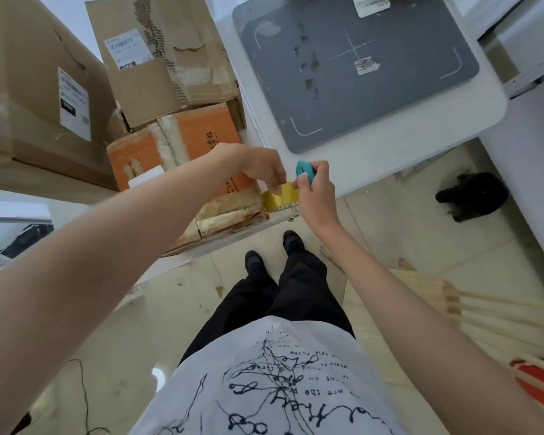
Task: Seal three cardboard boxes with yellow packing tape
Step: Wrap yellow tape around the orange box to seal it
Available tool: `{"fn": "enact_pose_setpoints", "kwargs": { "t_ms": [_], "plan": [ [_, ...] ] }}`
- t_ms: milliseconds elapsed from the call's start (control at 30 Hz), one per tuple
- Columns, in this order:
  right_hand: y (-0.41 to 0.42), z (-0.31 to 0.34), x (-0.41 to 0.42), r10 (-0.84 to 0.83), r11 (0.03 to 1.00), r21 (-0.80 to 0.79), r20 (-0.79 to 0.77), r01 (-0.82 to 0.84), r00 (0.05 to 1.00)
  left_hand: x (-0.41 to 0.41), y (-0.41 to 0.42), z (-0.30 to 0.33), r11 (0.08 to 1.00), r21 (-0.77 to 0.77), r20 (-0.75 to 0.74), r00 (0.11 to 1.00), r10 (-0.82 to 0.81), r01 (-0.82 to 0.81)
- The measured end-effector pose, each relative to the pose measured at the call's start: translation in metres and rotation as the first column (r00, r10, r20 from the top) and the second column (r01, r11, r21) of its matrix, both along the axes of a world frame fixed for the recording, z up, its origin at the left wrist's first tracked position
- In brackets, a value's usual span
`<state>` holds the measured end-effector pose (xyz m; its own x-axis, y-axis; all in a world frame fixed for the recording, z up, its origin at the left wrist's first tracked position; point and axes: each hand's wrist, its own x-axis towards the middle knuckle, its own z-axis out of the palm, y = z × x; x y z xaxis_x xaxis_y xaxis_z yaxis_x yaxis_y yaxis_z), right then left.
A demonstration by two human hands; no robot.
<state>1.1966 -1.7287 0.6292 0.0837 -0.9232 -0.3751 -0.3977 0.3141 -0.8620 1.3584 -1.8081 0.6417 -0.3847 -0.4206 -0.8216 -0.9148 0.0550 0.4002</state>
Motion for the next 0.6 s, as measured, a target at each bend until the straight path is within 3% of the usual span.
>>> {"fn": "enact_pose_setpoints", "kwargs": {
  "t_ms": [100,333,600],
  "plan": [
    [0.013,-0.008,0.001,0.084,0.996,-0.038,-0.025,-0.085,0.996,0.002,-0.007,0.004,0.999,0.036,-0.014,1.0,0.001,-0.001],
    [0.038,-0.018,0.005,0.251,0.943,-0.193,-0.128,-0.273,0.959,0.008,-0.005,0.0,0.983,0.078,-0.145,0.973,0.177,-0.167],
    [0.042,-0.01,0.016,0.262,0.92,-0.215,-0.282,-0.327,0.923,0.008,-0.003,-0.003,0.971,0.109,-0.167,0.959,0.231,-0.215]
  ]
}}
